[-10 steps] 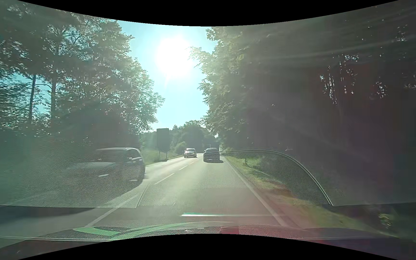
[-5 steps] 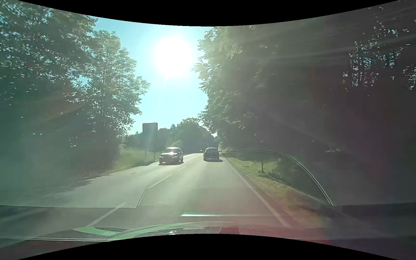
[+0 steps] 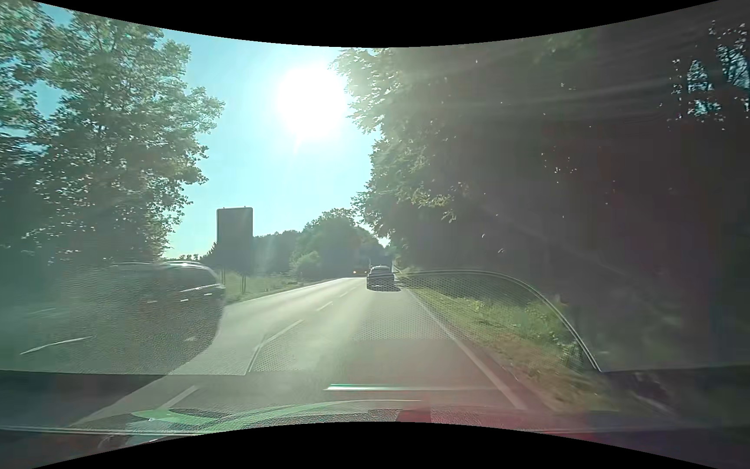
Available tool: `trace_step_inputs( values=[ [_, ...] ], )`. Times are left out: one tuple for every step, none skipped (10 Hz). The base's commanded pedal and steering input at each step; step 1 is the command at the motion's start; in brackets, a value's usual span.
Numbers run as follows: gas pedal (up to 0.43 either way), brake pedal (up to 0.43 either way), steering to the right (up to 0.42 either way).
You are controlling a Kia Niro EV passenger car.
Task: Follow the waypoints while adhering to traffic rules and regulations
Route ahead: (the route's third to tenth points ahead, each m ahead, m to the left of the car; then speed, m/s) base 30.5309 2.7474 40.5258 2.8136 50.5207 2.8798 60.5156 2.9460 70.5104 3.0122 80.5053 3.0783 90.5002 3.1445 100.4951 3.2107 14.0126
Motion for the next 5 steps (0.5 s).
trace_step_inputs(
  values=[
    [0.150,0.000,0.003],
    [0.150,0.000,0.002],
    [0.150,0.000,0.002],
    [0.150,0.000,0.002],
    [0.150,0.000,0.002]
  ],
)
